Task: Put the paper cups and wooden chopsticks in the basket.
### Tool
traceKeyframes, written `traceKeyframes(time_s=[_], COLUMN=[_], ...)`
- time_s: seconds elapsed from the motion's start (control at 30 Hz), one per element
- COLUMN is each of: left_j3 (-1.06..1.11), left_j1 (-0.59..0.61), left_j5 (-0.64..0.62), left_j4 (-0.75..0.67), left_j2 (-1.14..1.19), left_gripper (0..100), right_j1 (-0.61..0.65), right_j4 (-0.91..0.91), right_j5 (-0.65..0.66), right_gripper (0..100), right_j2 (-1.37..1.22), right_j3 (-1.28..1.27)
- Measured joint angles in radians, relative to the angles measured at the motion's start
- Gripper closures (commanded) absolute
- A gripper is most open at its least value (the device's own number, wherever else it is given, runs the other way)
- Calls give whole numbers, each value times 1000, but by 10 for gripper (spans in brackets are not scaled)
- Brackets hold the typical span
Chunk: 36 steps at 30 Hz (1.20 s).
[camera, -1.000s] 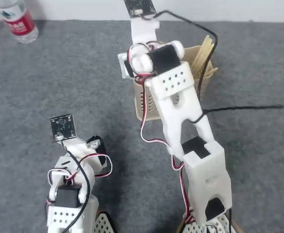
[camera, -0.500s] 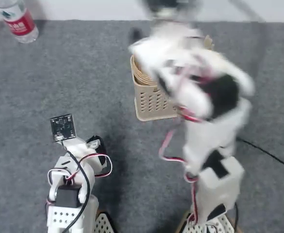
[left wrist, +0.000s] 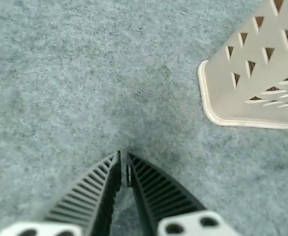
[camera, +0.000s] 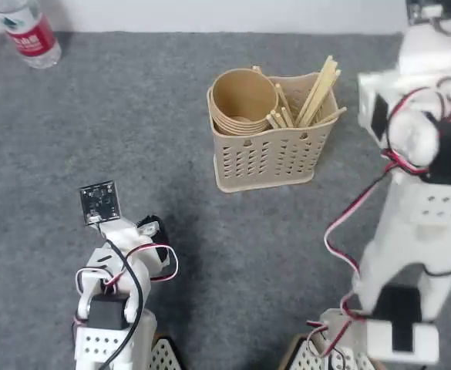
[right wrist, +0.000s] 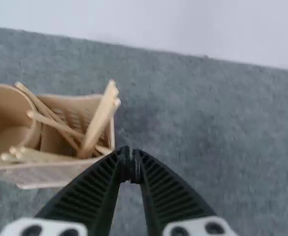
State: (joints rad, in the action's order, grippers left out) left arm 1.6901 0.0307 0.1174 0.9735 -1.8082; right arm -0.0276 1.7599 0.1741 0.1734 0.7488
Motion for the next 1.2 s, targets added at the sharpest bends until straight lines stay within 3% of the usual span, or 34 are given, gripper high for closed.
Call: traceKeyframes(time_s=[0.23,0.4,0.6,0.7,0.9,1.2], left_j3=[0,0,0,0,0,0], left_j1=[0,0,0,21,173,176], left_j5=[0,5,141,169,170,176], left_j4=[-55,-86,-6,54,130,292], left_j2=[0,0,0,0,0,0], left_gripper=[987,986,985,985,985,987], right_j1=[-86,-130,-141,-141,-140,-95], right_j4=[-11,-153,-367,-457,-572,-483], right_j5=[2,-37,-44,-44,-54,-107], right_gripper=[991,991,991,991,989,990], right_j2=[72,72,121,227,549,1025], right_j3=[-364,-738,-1149,-1324,-1639,-1860])
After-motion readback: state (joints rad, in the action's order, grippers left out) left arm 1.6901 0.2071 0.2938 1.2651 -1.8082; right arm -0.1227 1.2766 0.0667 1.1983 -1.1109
